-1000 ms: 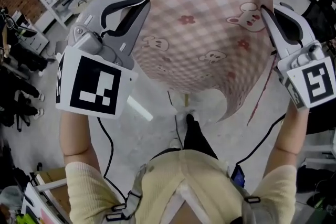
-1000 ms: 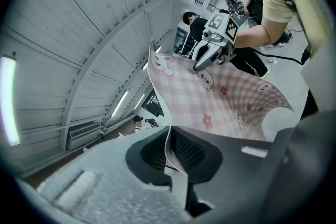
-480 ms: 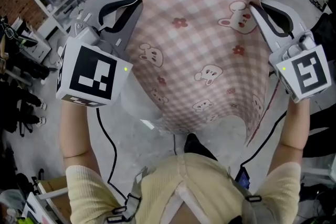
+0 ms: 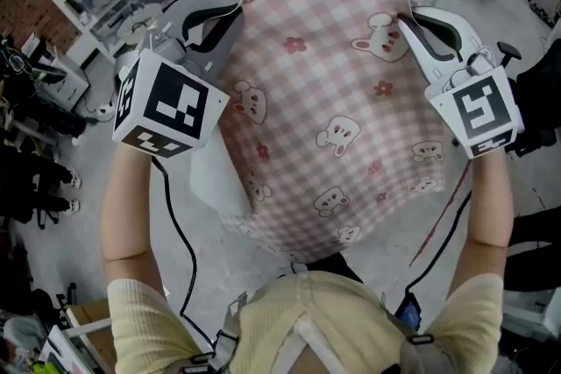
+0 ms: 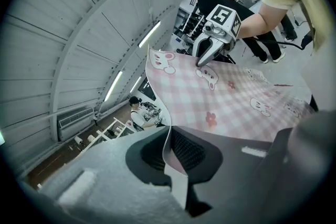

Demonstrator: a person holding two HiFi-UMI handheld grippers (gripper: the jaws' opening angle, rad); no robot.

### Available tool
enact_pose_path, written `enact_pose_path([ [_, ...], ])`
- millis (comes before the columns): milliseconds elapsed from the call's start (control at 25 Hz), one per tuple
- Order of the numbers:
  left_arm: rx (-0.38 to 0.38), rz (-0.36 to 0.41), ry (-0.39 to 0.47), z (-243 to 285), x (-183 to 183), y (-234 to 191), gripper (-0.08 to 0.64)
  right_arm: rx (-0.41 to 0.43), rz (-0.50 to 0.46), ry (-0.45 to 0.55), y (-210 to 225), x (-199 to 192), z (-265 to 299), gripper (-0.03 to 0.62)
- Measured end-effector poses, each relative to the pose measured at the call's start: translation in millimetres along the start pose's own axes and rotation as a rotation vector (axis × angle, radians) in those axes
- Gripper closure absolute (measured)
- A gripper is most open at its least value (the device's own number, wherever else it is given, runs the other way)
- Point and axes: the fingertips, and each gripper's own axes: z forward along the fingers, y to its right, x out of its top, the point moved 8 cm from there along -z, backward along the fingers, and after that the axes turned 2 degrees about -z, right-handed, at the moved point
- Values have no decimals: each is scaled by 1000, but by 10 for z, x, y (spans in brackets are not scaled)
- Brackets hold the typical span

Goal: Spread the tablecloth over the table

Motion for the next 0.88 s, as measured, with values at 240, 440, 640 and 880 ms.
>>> enact_pose_path([
  [240, -63, 7, -63, 771, -156, 29, 546, 35, 42, -28, 192, -589, 415, 563],
  [440, -109, 29, -114, 1270, -339, 190, 546, 62, 62, -69, 116, -1042, 665, 563],
  [640, -166, 47, -156, 1739, -456, 434, 546, 67, 132, -103, 24, -1565, 822, 563],
  [880, -229, 65, -207, 2232, -701, 604, 546, 59, 168, -158, -135, -1983, 1088, 563],
])
